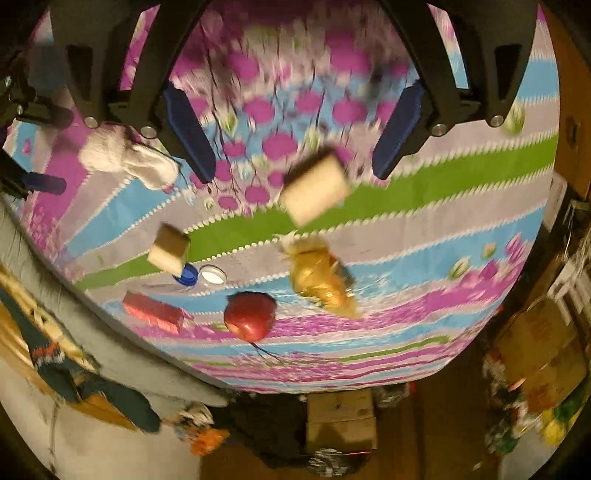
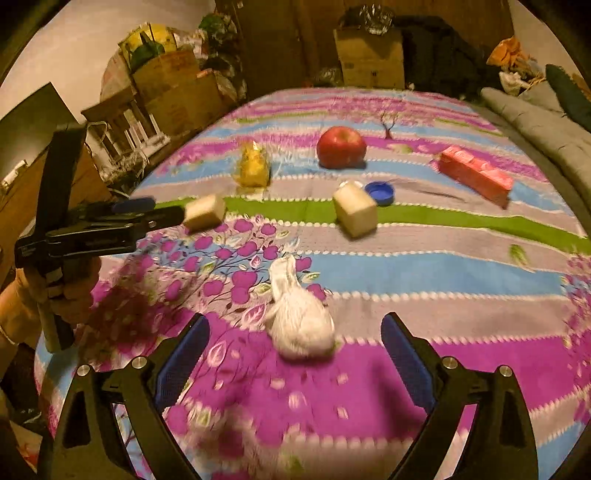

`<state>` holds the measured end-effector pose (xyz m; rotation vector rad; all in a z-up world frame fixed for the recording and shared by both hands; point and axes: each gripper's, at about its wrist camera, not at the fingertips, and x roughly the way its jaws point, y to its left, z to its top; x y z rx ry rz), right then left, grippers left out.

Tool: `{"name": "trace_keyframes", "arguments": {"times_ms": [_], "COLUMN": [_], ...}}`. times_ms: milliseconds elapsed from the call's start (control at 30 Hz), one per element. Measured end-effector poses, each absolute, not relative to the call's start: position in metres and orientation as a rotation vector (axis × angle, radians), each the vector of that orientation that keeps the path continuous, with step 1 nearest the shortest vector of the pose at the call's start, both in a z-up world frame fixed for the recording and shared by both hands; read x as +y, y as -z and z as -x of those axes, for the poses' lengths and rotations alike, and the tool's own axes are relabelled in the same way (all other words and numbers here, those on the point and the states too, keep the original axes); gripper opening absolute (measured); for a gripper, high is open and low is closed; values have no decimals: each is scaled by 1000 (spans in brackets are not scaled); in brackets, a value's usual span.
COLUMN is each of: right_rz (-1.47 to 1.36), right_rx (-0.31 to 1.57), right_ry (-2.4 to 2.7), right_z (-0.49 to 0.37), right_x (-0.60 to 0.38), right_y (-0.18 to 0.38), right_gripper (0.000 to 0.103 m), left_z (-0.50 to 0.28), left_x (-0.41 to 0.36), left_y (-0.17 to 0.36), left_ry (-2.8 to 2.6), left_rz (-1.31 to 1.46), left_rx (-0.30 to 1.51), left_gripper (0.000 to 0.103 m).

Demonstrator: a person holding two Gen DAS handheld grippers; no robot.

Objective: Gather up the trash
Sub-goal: 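Grasp the tan block with the left tool while the right tool grasps the white fluffy sock, then lift the tan block and white sock and carry them toward the bin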

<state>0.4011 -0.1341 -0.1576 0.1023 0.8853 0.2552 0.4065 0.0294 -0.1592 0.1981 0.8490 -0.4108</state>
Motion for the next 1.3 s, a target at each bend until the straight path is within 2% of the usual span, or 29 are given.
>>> {"name": "trace_keyframes", "arguments": {"times_ms": [67,133,200,267,300,367,500,800,1033,1300], "right_rz": [-92,-83,-70,-70,-72,-103,-141,-67,-43,-84], "right_rx": [905,912,943,976,977,962,928,726,564,456], "right_ry": [-252,-254,-261,-266,-260,-258,-266,-210,-157,-62], "right_z": [-416,-421,-429,-432,-432,-428,-409,-326,-259,-185], "right_x": [-130,-128,-123,-120,-119,-121,-123,-116,-129,-172], "right_y": [167,173,181,189,192,193,178,92,18,-35], "right_gripper": [92,84,57,39,37,34,33,33,33,33], "left_z": [-422,-436,-445,-442,-440,-432,-400,-312,-248,-199], "left_x": [23,20,16,16,18,22,29,23,-15,-74], "left_y": [171,183,198,204,203,198,174,105,43,-10], "left_ry": [398,375,364,368,373,362,288,111,75,151], "left_rz": [-236,-254,-290,-298,-296,-283,-278,-208,-181,-172], "left_rx": [856,890,944,950,943,940,897,804,673,561], "left_gripper": [83,83,64,46,44,40,38,37,36,36]}}
